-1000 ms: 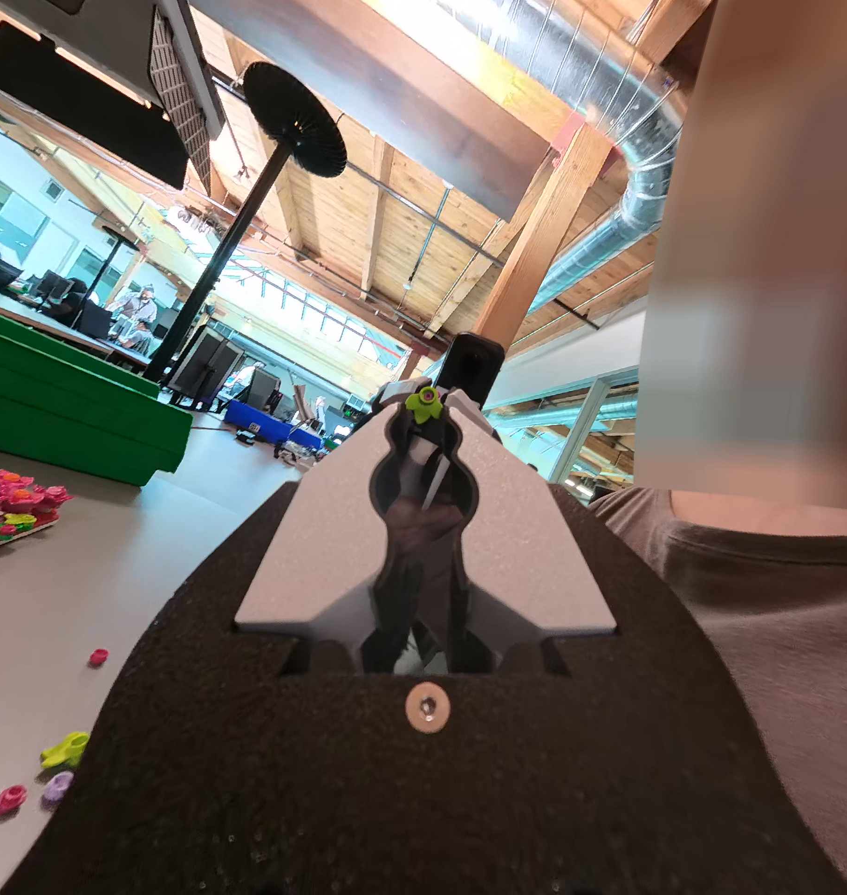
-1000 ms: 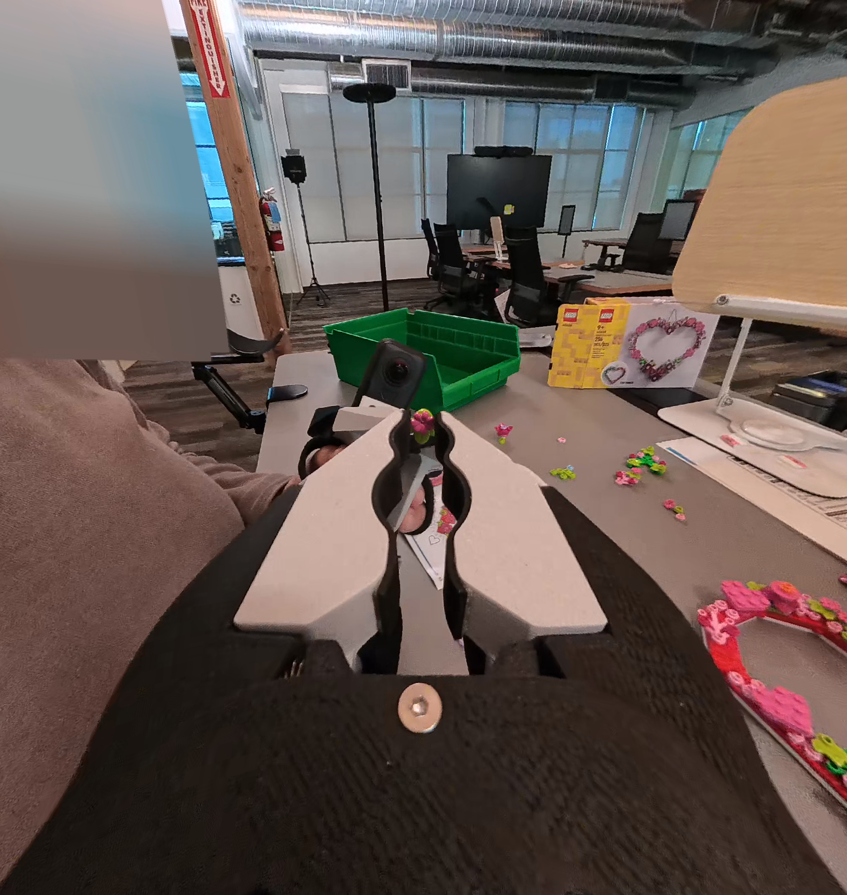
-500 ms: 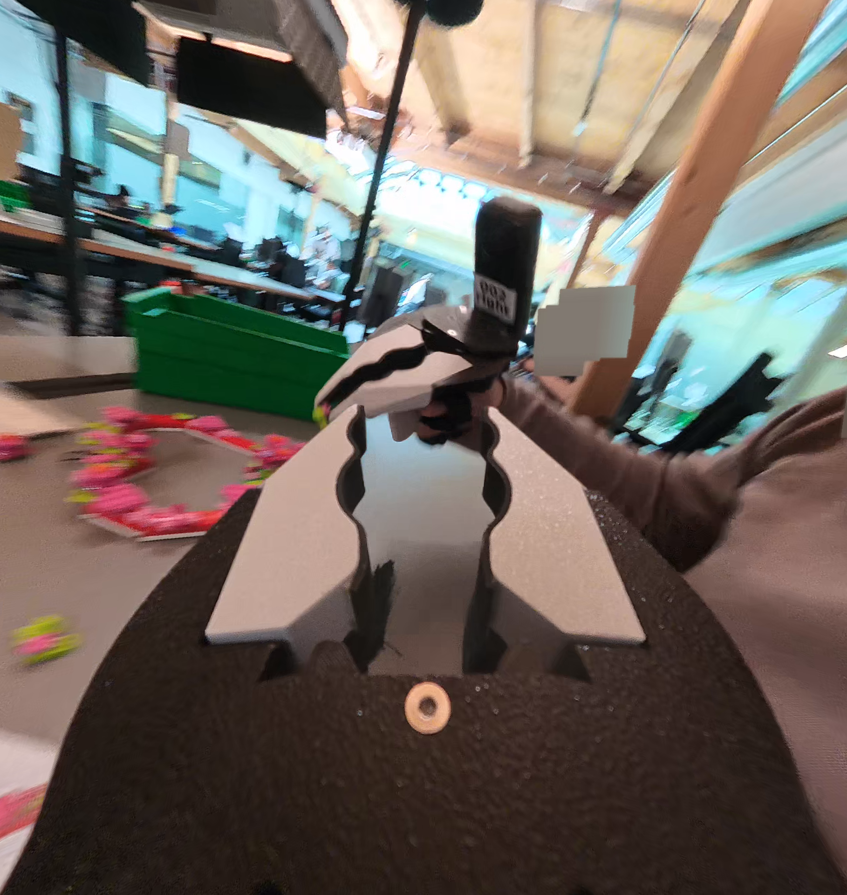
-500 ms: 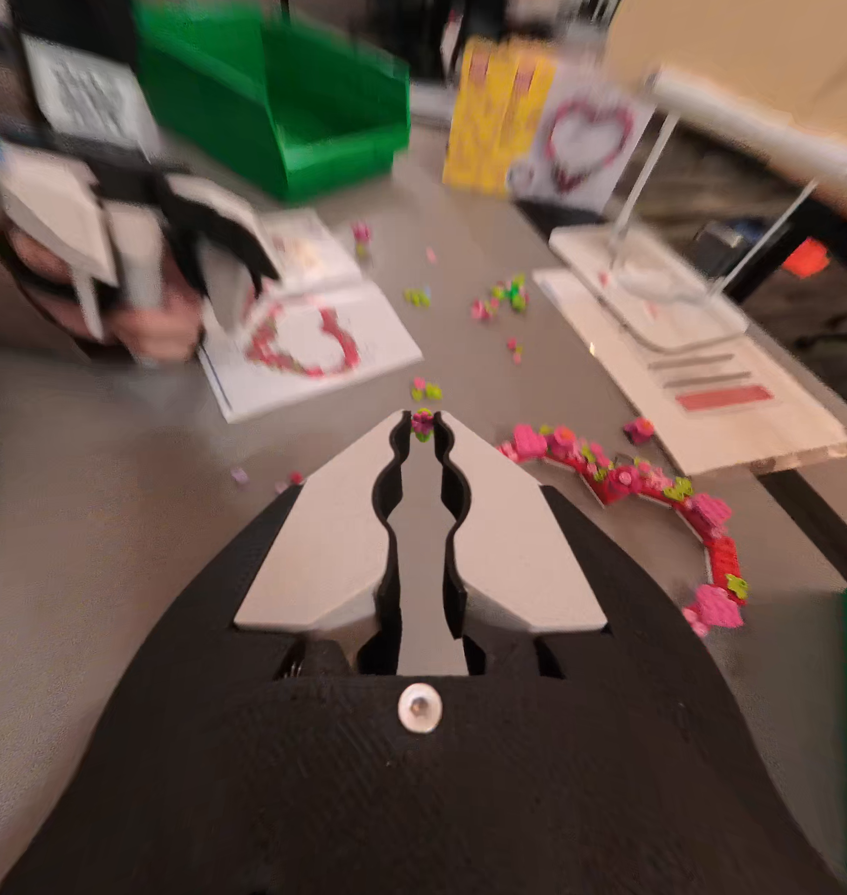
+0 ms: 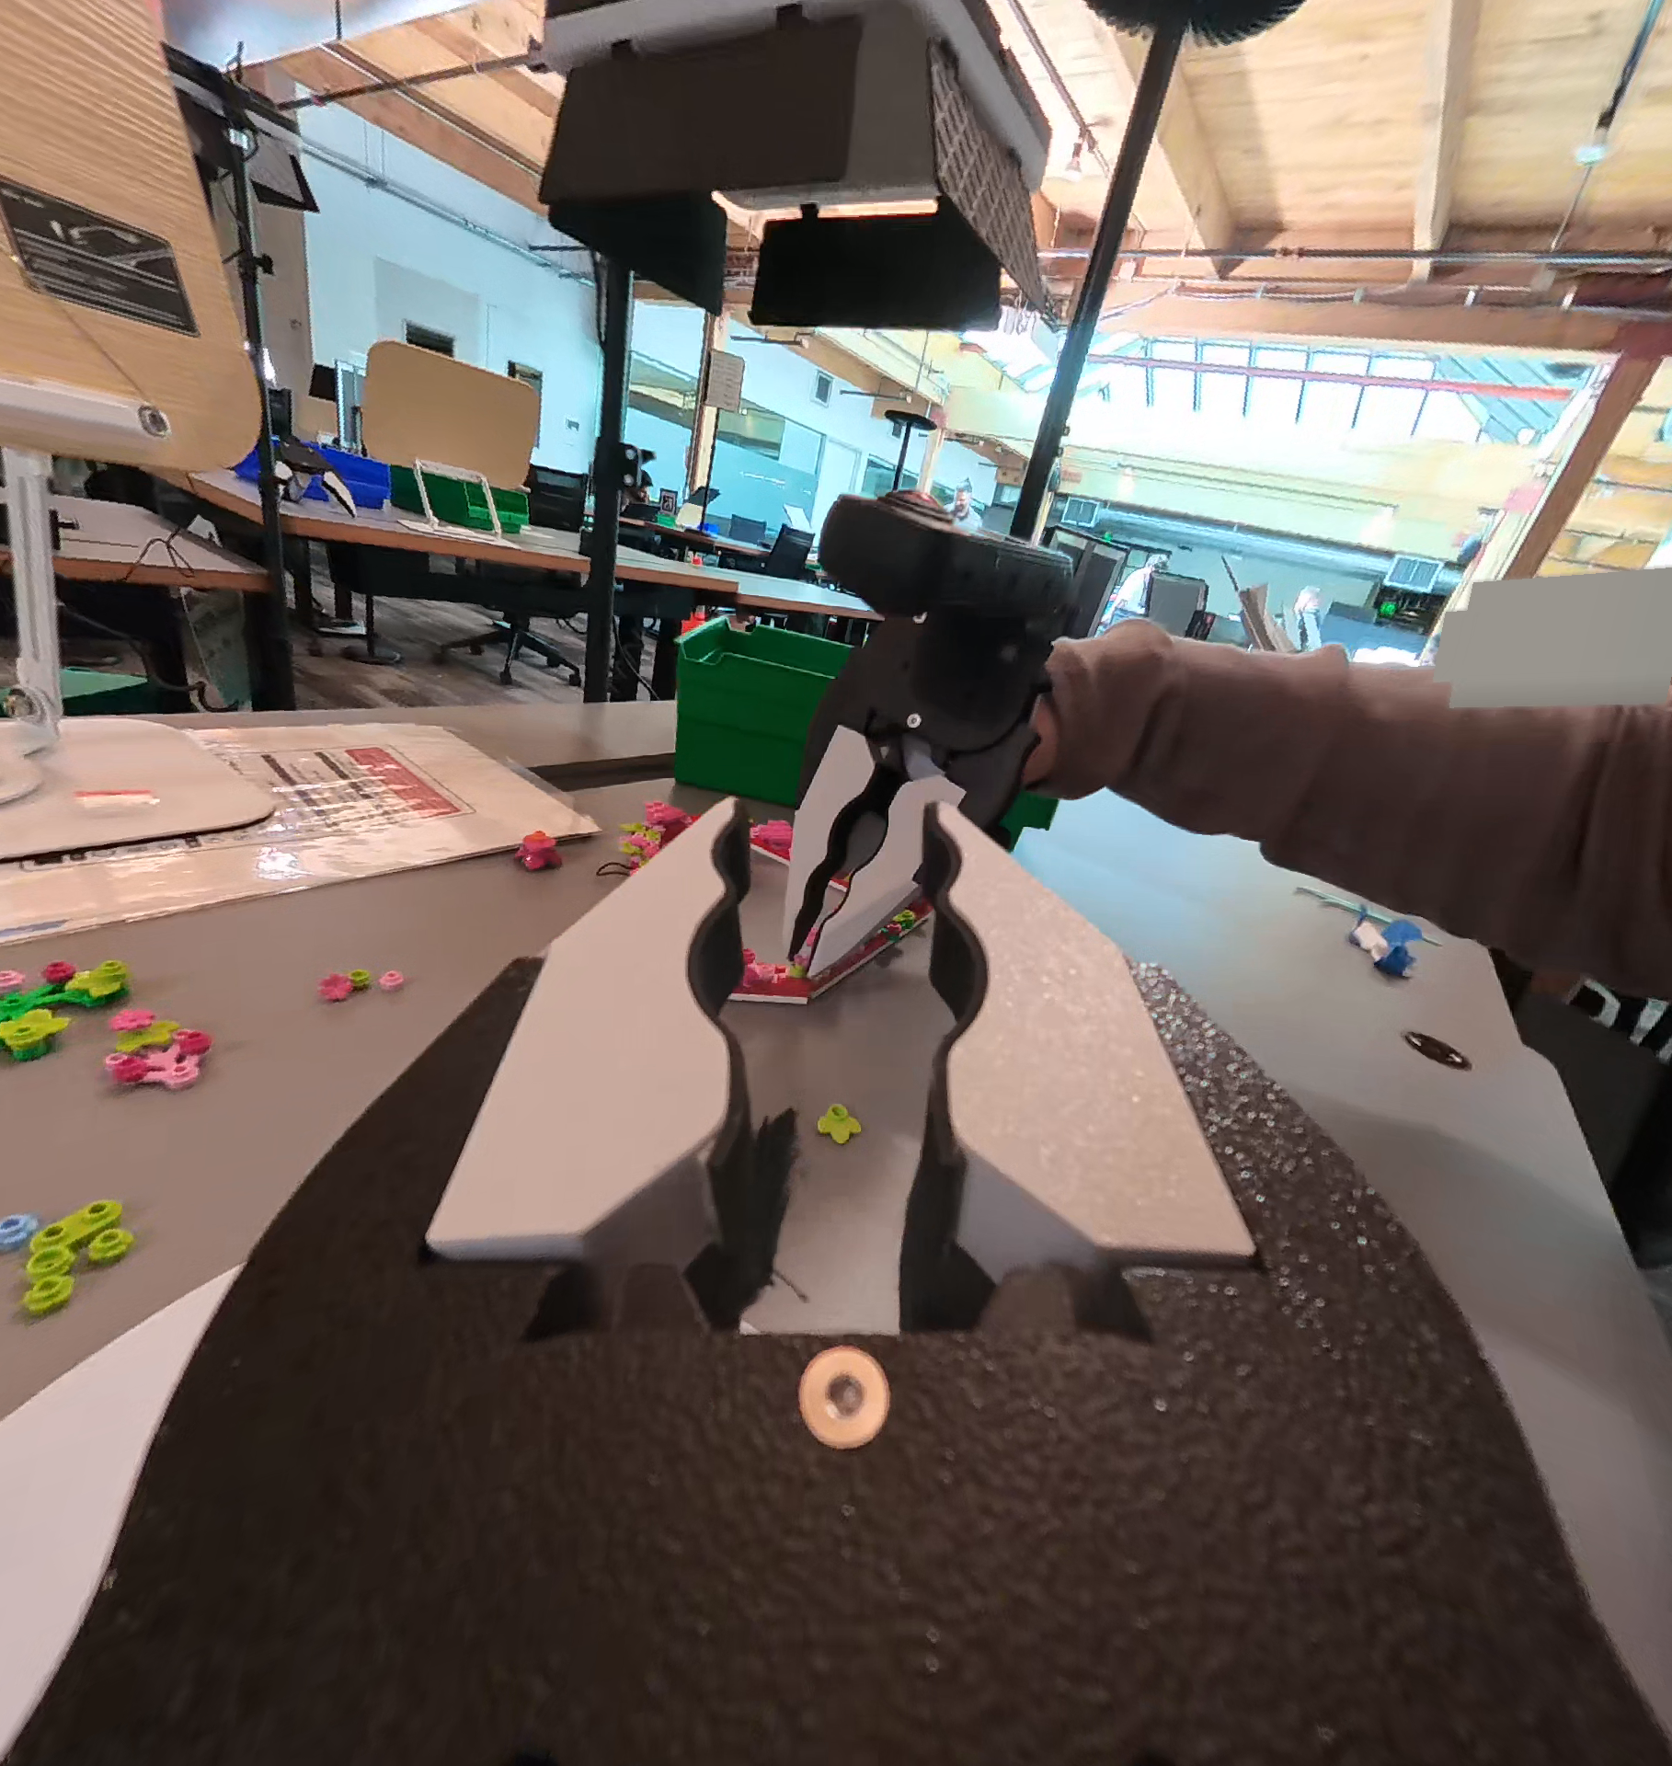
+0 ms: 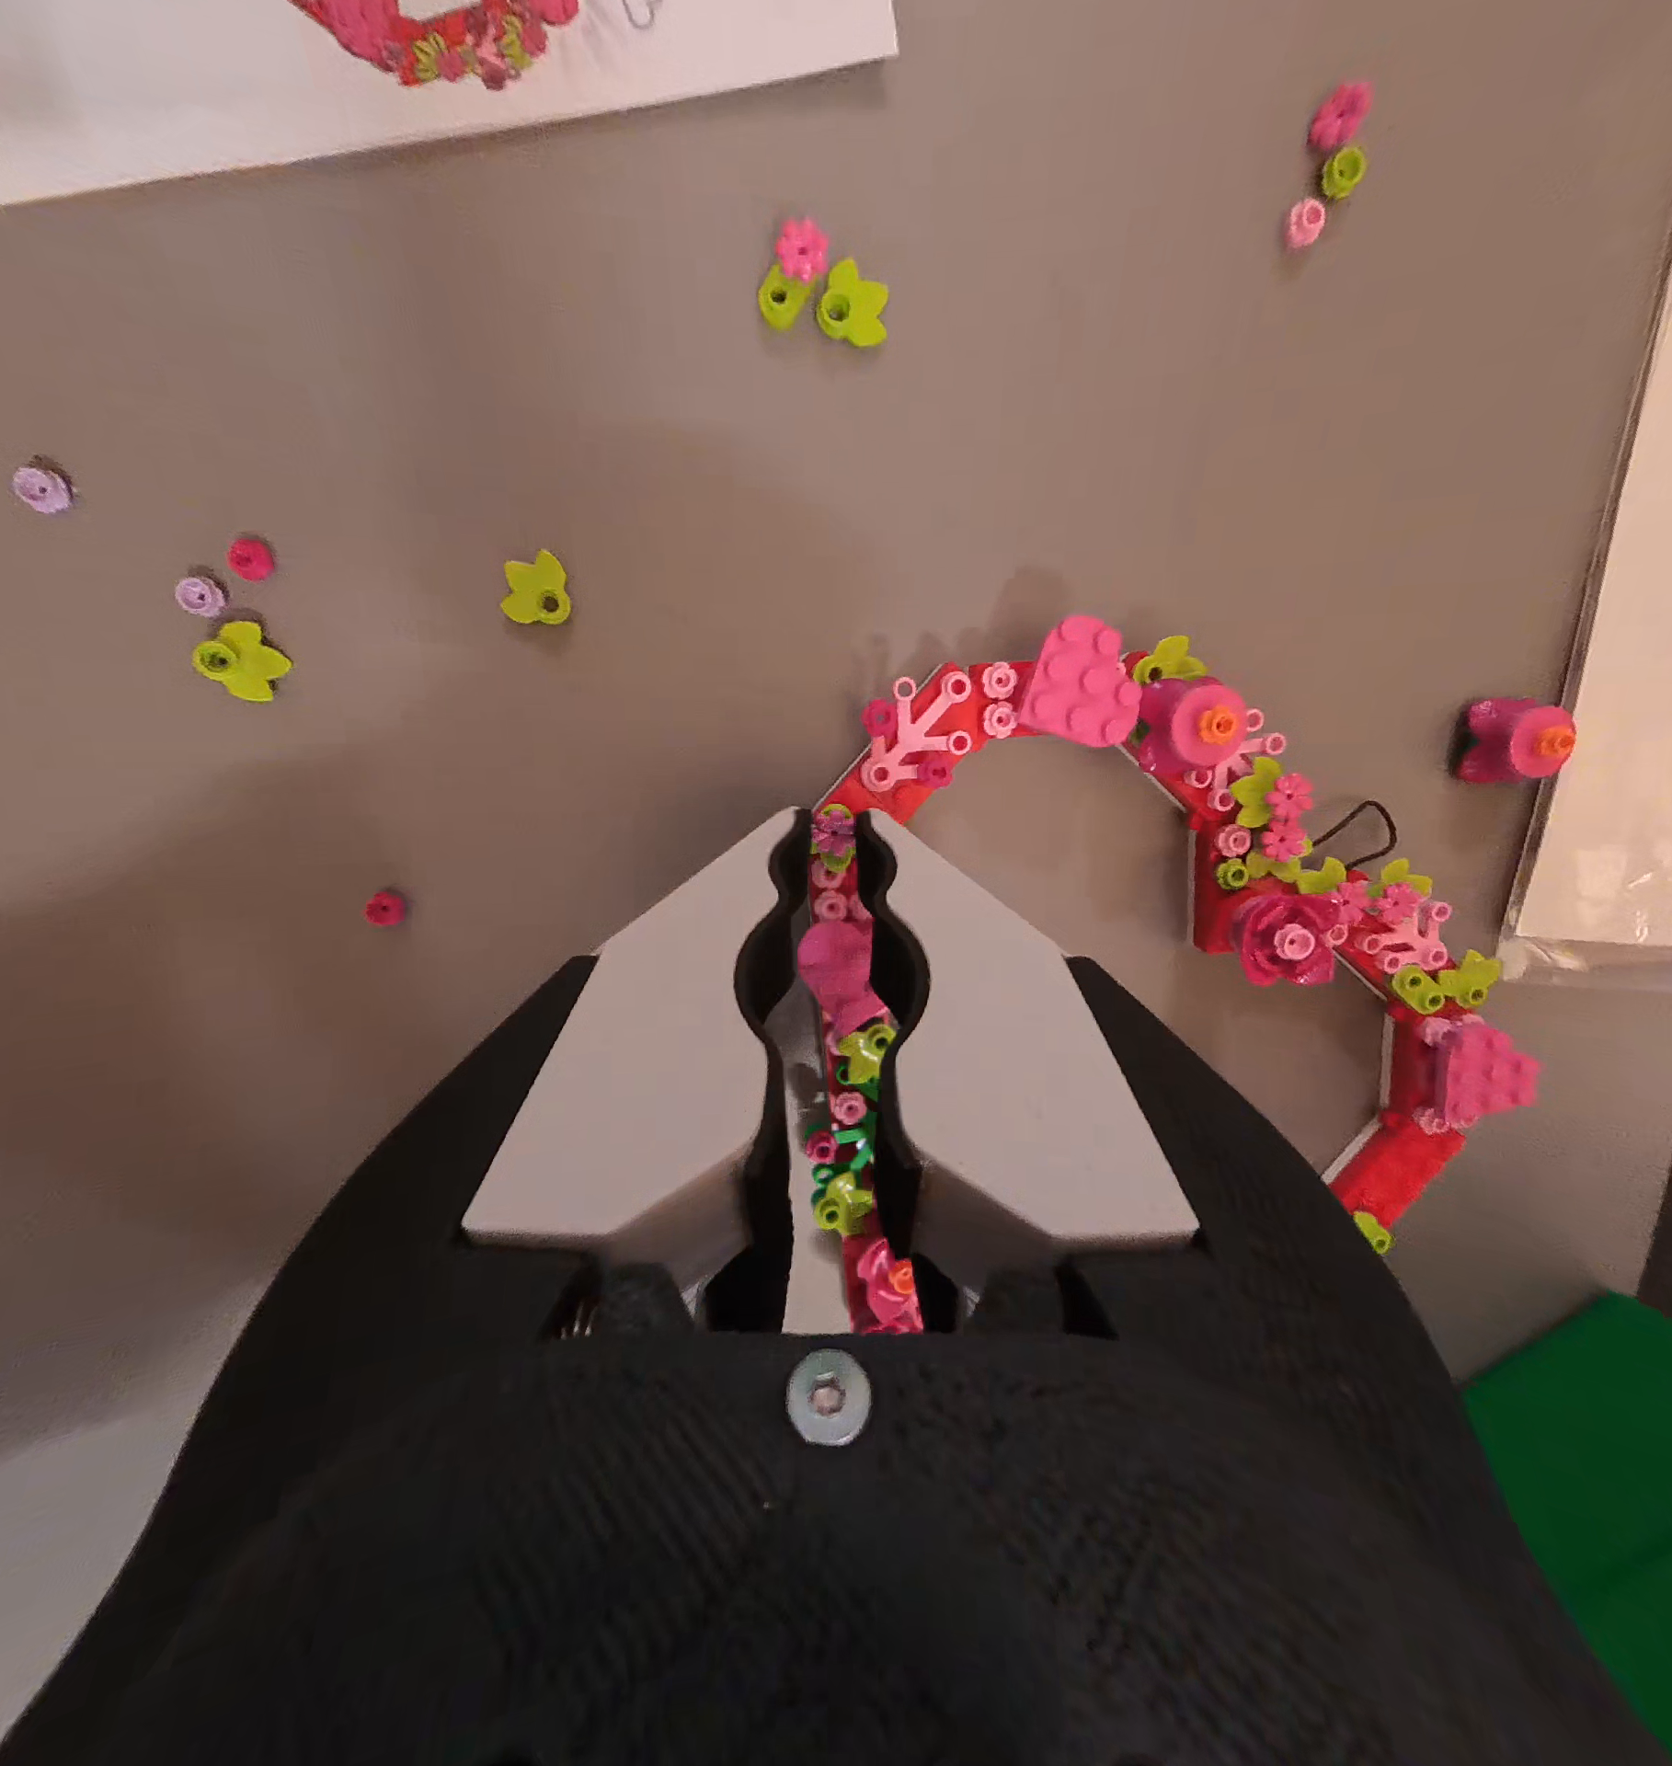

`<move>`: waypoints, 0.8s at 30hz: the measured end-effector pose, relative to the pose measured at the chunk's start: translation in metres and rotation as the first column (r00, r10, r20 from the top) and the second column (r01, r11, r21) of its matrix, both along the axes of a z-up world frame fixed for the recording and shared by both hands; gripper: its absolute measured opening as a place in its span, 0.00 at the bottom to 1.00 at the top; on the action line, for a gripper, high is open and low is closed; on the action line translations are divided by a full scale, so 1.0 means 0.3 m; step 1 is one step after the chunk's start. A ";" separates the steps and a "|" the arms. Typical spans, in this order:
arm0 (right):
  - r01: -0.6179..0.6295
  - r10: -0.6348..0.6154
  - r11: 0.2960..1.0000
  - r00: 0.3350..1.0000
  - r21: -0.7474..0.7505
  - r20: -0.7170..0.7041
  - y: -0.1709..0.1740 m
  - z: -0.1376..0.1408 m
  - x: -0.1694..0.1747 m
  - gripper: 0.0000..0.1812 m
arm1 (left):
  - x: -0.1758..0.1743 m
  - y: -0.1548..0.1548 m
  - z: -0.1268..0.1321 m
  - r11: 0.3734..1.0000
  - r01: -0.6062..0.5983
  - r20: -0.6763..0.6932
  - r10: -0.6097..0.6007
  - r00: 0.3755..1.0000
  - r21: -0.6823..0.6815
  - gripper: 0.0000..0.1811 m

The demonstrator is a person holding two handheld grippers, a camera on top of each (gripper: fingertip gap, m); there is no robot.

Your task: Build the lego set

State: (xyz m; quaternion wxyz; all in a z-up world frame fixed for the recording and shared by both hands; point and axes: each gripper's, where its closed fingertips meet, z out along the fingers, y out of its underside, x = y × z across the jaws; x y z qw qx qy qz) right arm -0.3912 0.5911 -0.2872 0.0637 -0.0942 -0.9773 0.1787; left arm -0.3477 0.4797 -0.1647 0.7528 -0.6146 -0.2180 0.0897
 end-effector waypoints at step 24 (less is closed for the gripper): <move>-0.037 0.035 0.999 0.997 0.031 0.064 -0.008 -0.009 -0.019 0.04 | 0.028 0.024 -0.001 0.999 0.031 -0.017 -0.032 0.999 -0.027 0.17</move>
